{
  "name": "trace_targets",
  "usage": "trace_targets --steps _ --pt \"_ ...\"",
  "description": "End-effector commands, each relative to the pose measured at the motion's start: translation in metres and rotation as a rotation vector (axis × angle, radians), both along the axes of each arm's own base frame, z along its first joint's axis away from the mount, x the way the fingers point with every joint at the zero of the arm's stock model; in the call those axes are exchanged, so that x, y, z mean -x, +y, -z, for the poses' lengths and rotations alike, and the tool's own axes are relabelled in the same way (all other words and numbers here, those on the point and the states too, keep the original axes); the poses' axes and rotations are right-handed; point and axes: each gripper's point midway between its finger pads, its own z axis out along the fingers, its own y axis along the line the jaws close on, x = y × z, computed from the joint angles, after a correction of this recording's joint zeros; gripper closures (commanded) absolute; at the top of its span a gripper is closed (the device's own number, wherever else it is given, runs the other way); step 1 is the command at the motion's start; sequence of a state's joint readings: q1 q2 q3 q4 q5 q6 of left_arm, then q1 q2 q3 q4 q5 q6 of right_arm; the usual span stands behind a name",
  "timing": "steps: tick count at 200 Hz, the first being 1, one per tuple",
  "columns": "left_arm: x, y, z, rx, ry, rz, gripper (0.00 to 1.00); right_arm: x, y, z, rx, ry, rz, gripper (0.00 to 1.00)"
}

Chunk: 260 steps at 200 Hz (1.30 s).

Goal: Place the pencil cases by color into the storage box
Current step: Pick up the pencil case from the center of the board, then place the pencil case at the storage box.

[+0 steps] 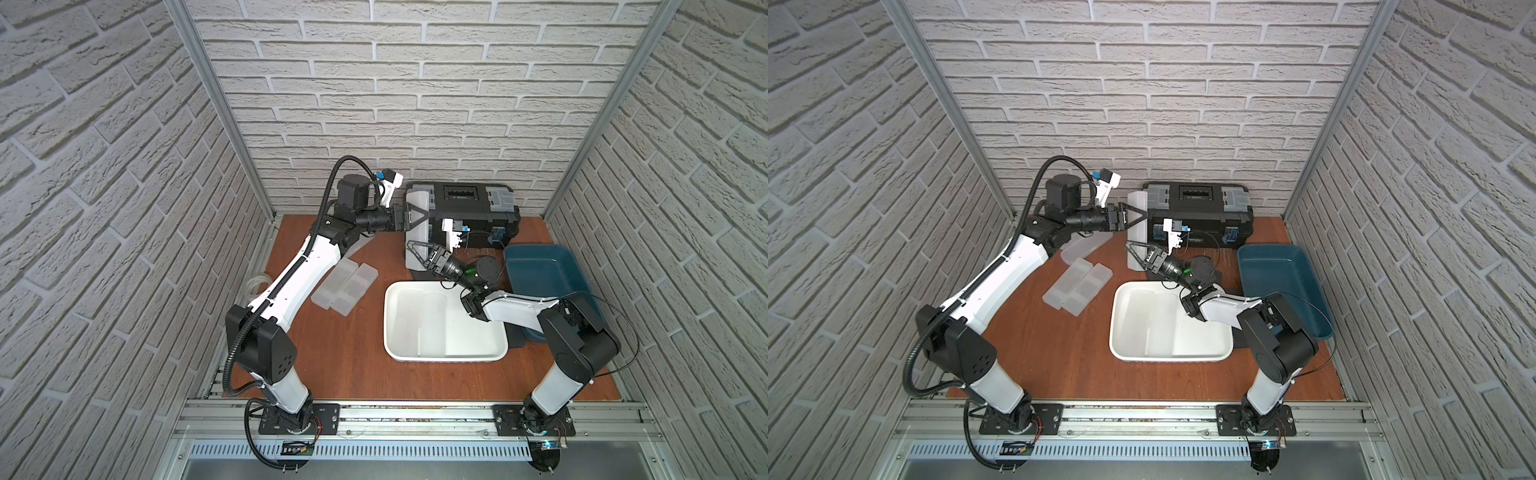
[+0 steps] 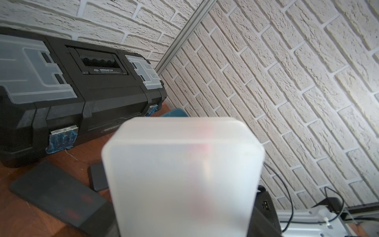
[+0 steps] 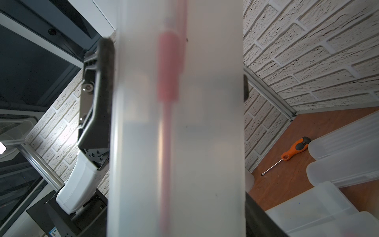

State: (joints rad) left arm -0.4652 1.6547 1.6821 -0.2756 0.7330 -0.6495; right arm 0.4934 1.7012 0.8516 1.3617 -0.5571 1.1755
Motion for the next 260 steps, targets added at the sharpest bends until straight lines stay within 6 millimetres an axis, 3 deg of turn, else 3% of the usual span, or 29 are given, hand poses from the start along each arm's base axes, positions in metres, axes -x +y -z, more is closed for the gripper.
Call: trace_targets --steps 1,55,105,161,202,260 --pt "0.004 -0.004 -0.024 0.030 -0.091 0.027 0.19 0.007 -0.006 -0.011 -0.026 -0.037 0.000 0.49" --pt "0.001 -0.001 -0.022 0.012 -0.106 0.009 0.11 0.004 -0.006 -0.004 0.041 -0.032 0.042 0.49" --pt "-0.008 0.016 -0.021 -0.078 -0.147 -0.084 0.09 0.007 -0.006 0.006 0.252 -0.046 0.121 0.49" --pt "-0.012 0.045 -0.055 -0.053 -0.230 -0.200 0.08 0.013 -0.009 0.027 0.529 -0.067 0.218 0.49" --pt "-0.008 0.064 -0.074 0.015 -0.250 -0.239 0.08 0.011 -0.021 0.049 0.669 -0.025 0.290 0.49" --pt "-0.003 0.093 -0.056 -0.059 -0.233 -0.368 0.08 0.020 -0.059 0.079 0.886 0.063 0.426 0.49"
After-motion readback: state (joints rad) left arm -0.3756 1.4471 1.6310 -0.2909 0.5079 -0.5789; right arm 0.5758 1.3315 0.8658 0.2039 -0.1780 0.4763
